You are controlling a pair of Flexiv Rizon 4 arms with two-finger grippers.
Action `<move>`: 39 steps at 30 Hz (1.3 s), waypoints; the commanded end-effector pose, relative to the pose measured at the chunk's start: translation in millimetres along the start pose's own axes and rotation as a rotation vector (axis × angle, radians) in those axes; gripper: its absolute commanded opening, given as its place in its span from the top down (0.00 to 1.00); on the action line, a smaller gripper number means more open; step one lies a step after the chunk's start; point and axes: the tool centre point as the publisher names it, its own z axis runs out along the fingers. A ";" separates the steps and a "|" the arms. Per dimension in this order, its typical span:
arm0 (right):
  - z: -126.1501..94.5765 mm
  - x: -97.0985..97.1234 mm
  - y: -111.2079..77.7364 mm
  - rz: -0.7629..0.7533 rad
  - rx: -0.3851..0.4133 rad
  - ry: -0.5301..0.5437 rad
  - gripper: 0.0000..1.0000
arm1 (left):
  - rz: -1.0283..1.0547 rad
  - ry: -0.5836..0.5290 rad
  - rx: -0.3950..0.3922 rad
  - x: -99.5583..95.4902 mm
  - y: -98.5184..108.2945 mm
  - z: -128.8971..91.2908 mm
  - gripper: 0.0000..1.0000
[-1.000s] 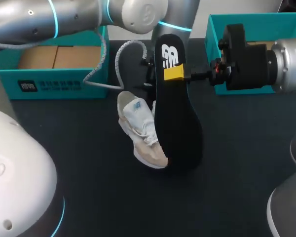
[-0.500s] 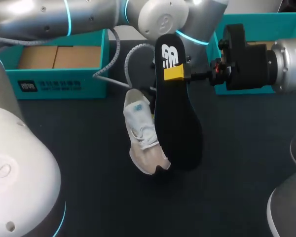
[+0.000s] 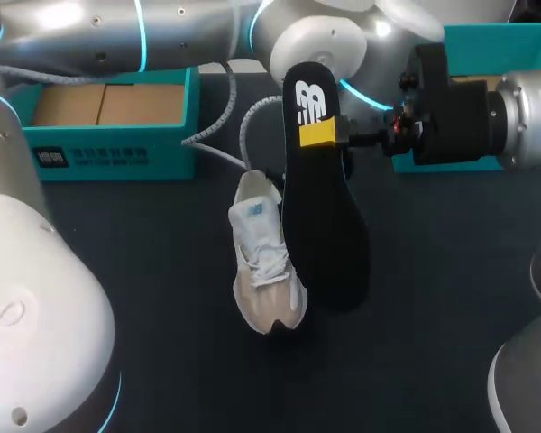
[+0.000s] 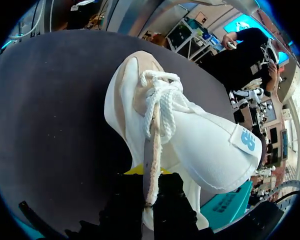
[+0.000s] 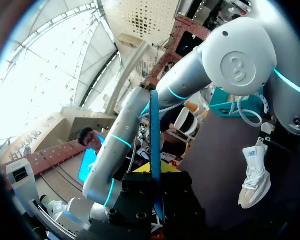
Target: Take the shoe out of the shoebox, open the shoe tongue, remove and reinsert the insole, then place the shoe into the shoebox
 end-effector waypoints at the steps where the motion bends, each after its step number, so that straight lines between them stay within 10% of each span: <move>1: 3.6 -0.6 1.5 0.001 0.001 -0.001 1.00 | 0.007 0.020 -0.021 -7.1 -6.0 3.6 1.00; 21: 3.6 -0.6 1.5 0.001 0.001 -0.001 1.00 | -0.020 0.055 -0.035 -36.2 -1.8 38.6 1.00; 22: 3.6 -0.6 1.5 0.001 0.001 -0.001 1.00 | -0.023 0.056 -0.031 -36.2 -1.7 38.8 0.93; 25: 3.6 -0.6 1.5 0.001 0.001 -0.001 1.00 | -0.028 0.047 -0.020 -35.4 -2.4 36.8 0.00; 39: 3.6 -0.6 1.5 0.001 0.001 -0.001 1.00 | -0.068 -0.198 0.051 -9.3 6.9 -11.1 0.00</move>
